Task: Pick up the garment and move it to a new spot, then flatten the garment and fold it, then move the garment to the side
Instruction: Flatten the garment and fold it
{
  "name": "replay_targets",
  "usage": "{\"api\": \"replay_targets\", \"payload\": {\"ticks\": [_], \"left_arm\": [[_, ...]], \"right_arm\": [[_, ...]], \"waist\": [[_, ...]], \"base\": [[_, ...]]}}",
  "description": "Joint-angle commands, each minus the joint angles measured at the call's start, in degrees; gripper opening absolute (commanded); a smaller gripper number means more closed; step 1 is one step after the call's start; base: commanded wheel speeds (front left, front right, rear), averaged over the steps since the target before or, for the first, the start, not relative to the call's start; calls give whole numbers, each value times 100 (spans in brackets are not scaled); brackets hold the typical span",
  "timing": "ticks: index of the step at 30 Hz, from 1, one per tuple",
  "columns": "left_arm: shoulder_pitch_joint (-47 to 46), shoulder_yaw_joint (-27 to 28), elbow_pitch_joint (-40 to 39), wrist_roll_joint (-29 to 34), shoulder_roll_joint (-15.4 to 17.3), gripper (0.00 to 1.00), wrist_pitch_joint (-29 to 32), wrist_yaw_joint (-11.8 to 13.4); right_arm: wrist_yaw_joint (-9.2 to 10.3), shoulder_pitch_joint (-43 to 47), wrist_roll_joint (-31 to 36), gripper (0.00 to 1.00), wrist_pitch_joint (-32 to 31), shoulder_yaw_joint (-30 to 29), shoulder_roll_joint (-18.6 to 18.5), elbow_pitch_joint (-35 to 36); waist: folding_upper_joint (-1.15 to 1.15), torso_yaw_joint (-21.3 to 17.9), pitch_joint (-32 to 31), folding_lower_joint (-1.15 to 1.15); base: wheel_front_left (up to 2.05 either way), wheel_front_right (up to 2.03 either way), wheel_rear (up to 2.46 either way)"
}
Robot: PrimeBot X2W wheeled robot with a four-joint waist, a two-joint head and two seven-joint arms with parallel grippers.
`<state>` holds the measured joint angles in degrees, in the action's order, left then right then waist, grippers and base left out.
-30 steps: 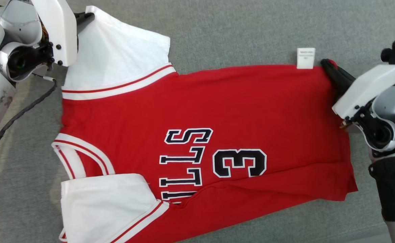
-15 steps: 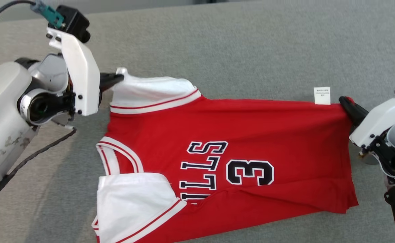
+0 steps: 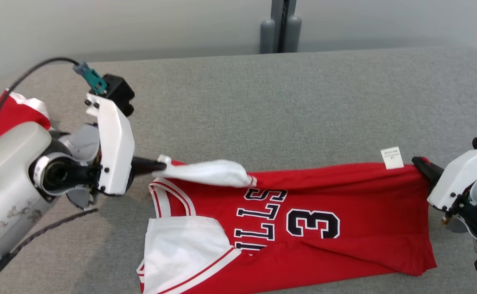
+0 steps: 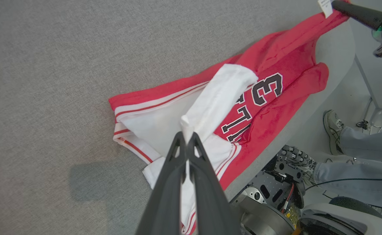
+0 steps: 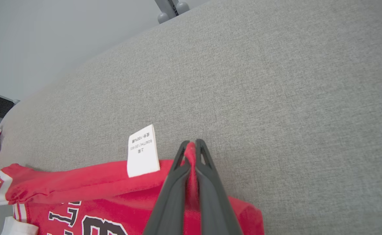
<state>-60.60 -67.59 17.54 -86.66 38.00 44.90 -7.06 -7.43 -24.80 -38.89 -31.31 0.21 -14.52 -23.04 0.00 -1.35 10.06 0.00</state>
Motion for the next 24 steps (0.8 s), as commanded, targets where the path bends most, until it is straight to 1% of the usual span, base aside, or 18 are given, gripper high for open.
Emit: {"api": "replay_targets", "payload": {"ticks": [1, 8, 14, 19, 24], "left_arm": [[160, -39, -138, -143, 54, 0, 123, 65], [453, -211, -578, -389, 197, 0, 546, 282], [733, -304, -799, -479, 254, 0, 711, 439], [916, -361, -878, -497, 238, 0, 776, 502], [1104, -406, -847, -478, 204, 0, 784, 512]], "right_arm": [[-12, 104, -48, 0, -161, 66, -101, 27], [-12, 196, -208, 0, -583, 389, -396, 121], [-12, 281, -318, 0, -865, 654, -629, 113], [-12, 322, -376, 0, -971, 883, -782, 115], [-12, 383, -442, 0, -1012, 1069, -899, 67]], "waist": [[0, 90, -144, 0], [0, 129, -227, 0], [0, 114, -224, 0], [0, 92, -199, 0], [0, 61, -202, 0]], "base": [[0, 0, 0], [0, 0, 0], [0, 0, 0], [0, 0, 0], [0, 0, 0]]}}
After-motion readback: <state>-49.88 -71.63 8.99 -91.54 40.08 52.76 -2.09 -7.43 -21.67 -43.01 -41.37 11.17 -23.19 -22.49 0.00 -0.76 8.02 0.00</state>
